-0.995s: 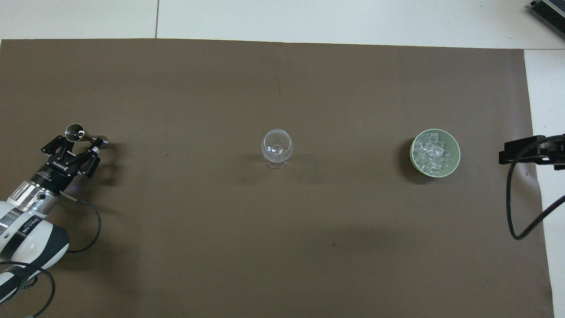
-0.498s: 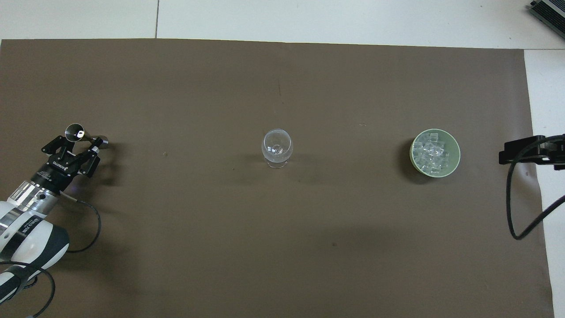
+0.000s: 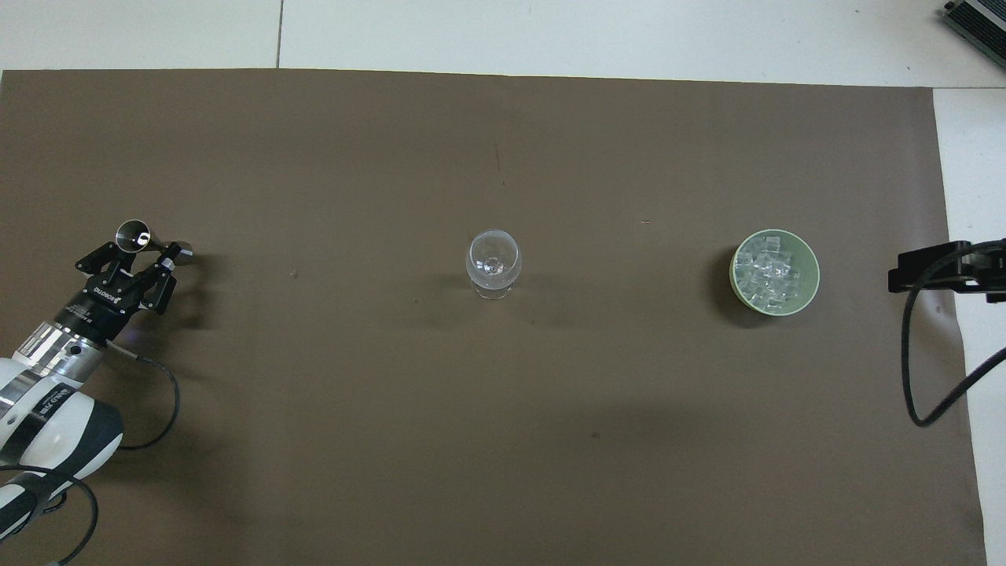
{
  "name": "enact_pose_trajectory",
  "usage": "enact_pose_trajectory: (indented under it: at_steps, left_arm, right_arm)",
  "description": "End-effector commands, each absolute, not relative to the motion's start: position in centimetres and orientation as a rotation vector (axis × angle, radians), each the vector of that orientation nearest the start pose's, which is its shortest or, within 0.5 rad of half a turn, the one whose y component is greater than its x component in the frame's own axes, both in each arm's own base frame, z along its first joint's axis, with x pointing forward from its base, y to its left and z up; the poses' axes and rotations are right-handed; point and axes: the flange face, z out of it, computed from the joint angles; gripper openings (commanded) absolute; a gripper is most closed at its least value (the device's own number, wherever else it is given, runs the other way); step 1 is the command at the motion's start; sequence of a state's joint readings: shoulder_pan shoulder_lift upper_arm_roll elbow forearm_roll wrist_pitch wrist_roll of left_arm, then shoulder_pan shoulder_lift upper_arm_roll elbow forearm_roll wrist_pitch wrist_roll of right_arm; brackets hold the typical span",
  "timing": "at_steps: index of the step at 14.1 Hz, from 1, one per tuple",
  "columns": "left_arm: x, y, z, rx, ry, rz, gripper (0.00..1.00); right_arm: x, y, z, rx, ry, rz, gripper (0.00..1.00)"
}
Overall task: Pour wine and add ice with both arms
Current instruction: 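Close the left gripper on the silver jigger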
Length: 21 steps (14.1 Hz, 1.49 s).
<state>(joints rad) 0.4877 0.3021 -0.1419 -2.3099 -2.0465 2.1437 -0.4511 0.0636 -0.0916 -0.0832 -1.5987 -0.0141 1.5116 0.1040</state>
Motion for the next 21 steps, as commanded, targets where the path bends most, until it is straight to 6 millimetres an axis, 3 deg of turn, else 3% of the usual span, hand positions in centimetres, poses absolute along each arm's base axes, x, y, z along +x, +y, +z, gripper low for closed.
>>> enact_pose_trajectory:
  at_steps: [1, 21]
  left_arm:
    - [50.78, 14.02, 21.65, 0.487, 1.751, -0.366, 0.49]
    - [50.54, 14.20, 21.48, 0.482, 1.757, -0.364, 0.35]
  right_arm:
    - [51.40, -1.29, 65.49, -3.126, 0.199, -0.018, 1.00]
    - [51.33, -1.29, 65.56, -3.126, 0.199, -0.018, 1.00]
